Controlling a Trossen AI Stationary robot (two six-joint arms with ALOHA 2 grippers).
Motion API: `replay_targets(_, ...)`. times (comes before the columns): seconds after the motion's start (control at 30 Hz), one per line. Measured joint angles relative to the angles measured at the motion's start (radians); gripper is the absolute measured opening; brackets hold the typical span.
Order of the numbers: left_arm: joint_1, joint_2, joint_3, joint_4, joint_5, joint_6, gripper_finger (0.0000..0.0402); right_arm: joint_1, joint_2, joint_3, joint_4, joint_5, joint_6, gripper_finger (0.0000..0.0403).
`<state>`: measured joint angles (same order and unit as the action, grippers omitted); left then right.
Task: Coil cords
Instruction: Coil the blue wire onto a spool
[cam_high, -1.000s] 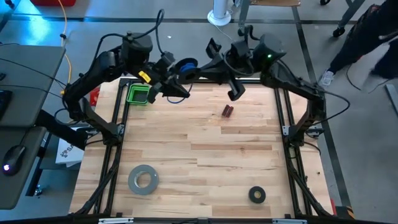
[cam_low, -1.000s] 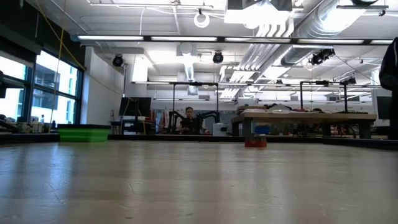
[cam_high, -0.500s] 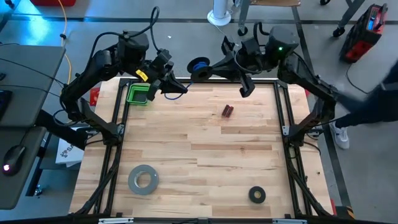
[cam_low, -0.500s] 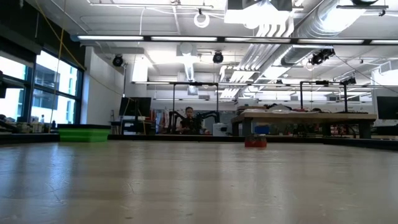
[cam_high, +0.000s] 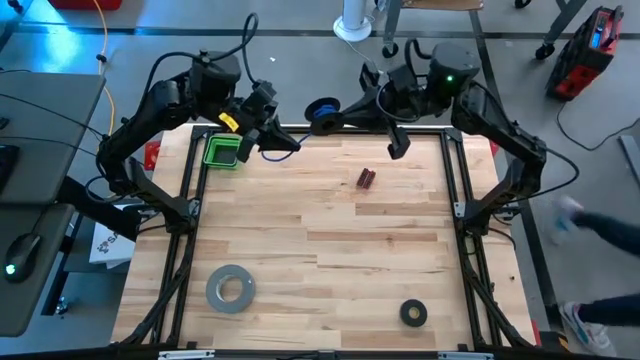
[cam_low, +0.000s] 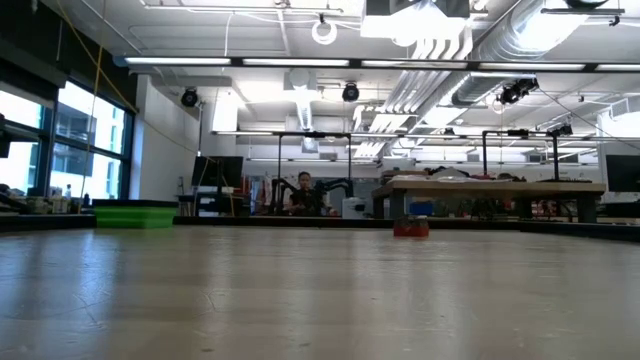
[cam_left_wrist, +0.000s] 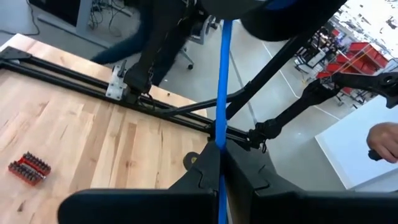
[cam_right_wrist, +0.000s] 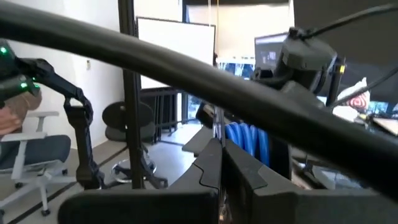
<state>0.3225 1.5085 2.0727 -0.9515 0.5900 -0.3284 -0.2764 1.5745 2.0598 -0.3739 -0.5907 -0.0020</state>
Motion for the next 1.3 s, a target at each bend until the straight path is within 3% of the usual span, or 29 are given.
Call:
replay_targets(0.53,0.019,-0.021,0.0,-0.029,0.004,0.008,0.0,-0.005,-0.015,0.002,-0.229,0.064,-0.063,0.0)
replay_targets(0.8,0.011,-0.022,0.0,-0.03,0.027,0.058,0.0,-0.005,-0.015,0.002,-0.265,0.064,-0.068,0.0)
replay_targets(0.97,0.009,-0.022,0.0,-0.041,0.028,0.011,0.001,-0.005,-0.015,0.002,-0.274,0.064,-0.069,0.0)
replay_targets(1.17,0.011,-0.035,0.0,-0.142,0.004,0.037,0.0041,-0.006,-0.014,0.001,-0.359,0.067,-0.069,0.0)
replay_targets(1.3,0.008,-0.042,0.001,-0.238,-0.092,0.105,0.0058,-0.006,-0.014,0.001,-0.443,0.102,-0.069,0.0)
